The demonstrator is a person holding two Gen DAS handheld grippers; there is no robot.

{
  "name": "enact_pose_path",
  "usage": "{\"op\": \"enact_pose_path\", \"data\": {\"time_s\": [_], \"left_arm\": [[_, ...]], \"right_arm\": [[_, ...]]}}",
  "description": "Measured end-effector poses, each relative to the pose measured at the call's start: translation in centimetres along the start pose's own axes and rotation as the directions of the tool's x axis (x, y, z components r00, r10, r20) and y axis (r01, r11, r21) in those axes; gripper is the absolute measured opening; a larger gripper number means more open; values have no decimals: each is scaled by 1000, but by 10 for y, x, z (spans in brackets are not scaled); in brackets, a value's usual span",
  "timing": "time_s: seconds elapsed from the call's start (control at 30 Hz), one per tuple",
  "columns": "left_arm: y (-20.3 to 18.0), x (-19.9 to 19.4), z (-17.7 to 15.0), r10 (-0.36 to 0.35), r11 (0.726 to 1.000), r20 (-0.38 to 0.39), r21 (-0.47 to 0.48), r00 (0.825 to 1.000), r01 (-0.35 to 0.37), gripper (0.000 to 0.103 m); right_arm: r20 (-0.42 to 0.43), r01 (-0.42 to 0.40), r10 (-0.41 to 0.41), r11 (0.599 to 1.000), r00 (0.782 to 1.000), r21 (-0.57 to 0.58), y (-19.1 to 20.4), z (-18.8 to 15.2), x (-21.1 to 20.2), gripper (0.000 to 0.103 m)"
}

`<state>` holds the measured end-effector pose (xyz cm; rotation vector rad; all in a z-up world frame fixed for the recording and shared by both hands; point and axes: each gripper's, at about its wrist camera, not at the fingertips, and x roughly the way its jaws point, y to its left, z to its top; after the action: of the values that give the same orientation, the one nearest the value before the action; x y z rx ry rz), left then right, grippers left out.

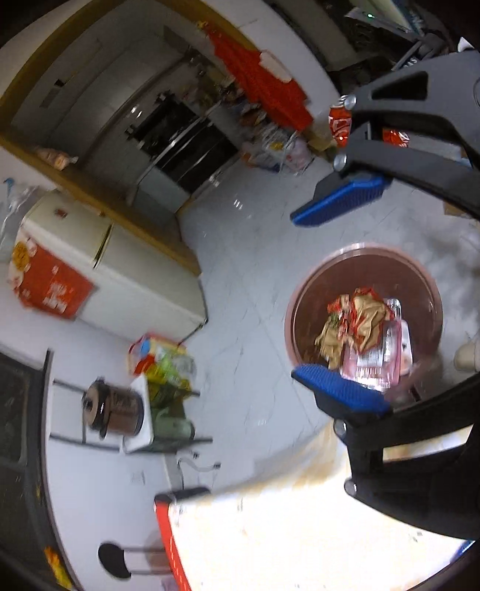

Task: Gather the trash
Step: 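Drop the wrappers into the bin with the left tool while the right tool drops the can in, then move both tools back over the table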

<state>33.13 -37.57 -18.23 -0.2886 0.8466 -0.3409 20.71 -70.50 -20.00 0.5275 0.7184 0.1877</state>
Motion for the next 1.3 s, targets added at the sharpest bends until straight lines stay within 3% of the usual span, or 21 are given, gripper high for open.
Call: {"op": "enact_pose_path", "data": {"time_s": [0.13, 0.23, 0.37, 0.5, 0.6, 0.73, 0.8, 0.9, 1.03, 1.1, 1.3], "left_arm": [[27, -43, -8, 101, 995, 57, -19, 993, -101, 91], [51, -80, -16, 208, 978, 109, -50, 972, -204, 95], [91, -127, -29, 340, 938, 147, -118, 929, -325, 96], [125, -178, -51, 473, 876, 183, -201, 862, -438, 96], [148, -209, -68, 532, 838, 177, -253, 828, -484, 96], [171, -233, -86, 574, 801, 161, -316, 803, -509, 96], [180, -241, -90, 588, 787, 154, -337, 794, -517, 96], [184, -250, -92, 594, 782, 164, -346, 788, -517, 96], [178, -254, -86, 581, 797, 189, -330, 791, -506, 96], [172, -252, -83, 573, 804, 197, -321, 795, -501, 96], [161, -249, -75, 556, 820, 215, -297, 803, -489, 96]], "right_arm": [[-52, -34, 32, 999, 998, -30, 15, 4, 29, 34], [-100, -57, 51, 997, 994, -59, 34, 4, 52, 34], [-164, -82, 66, 992, 984, -95, 62, 0, 81, 34], [-209, -70, 43, 990, 977, -121, 79, -6, 102, 34], [-220, -42, 11, 990, 975, -138, 85, -5, 109, 35], [-217, 1, -36, 988, 975, -156, 90, -3, 117, 35], [-214, 23, -56, 988, 975, -155, 90, -2, 119, 52], [-193, 47, -77, 987, 978, -155, 92, 1, 116, 65], [-166, 57, -84, 986, 983, -159, 94, 7, 110, 78], [-156, 62, -89, 984, 984, -168, 97, 8, 105, 90], [-133, 76, -104, 977, 986, -199, 104, 12, 95, 98]]}}
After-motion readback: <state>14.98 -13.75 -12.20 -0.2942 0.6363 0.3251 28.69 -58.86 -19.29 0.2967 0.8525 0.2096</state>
